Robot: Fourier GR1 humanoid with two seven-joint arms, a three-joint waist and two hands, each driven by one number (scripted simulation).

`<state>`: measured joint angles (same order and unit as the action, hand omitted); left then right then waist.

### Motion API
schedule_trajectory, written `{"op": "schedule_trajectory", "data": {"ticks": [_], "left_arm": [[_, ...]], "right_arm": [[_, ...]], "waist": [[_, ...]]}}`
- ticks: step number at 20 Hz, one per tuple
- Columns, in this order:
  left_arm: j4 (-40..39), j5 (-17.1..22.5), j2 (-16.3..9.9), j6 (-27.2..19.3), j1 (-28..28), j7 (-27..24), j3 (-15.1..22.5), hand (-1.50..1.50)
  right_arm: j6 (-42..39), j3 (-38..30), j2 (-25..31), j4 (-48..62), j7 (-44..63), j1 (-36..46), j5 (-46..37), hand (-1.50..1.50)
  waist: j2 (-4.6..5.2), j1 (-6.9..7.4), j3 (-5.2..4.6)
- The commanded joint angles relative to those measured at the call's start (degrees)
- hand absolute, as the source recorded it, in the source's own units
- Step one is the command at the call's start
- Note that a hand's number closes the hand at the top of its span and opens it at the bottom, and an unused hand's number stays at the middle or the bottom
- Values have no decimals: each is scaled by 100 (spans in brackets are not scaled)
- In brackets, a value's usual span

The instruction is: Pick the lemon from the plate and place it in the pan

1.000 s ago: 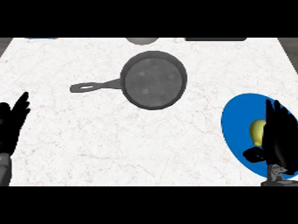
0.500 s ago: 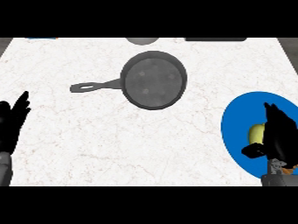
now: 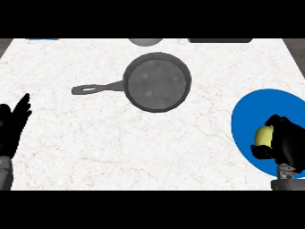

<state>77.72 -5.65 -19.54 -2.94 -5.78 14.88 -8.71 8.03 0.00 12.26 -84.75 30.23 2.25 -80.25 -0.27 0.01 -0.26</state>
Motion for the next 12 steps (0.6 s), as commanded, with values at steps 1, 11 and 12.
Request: {"op": "schedule_trajectory", "data": {"ticks": [1, 11, 12], "left_arm": [[-381, -186, 95, -71, -361, 33, -51, 0], [-65, -134, 5, 5, -40, -15, -132, 0], [-170, -128, 28, -19, -130, 65, -146, 0]], "right_arm": [[-334, 12, 59, -405, -22, 20, -60, 150], [-471, 2041, -1209, -998, 3265, -1266, 693, 150], [-451, 2453, -1212, -1376, 3694, -1244, 545, 150]], "waist": [[26, -19, 25], [-21, -92, 26], [-25, -132, 15]]}}
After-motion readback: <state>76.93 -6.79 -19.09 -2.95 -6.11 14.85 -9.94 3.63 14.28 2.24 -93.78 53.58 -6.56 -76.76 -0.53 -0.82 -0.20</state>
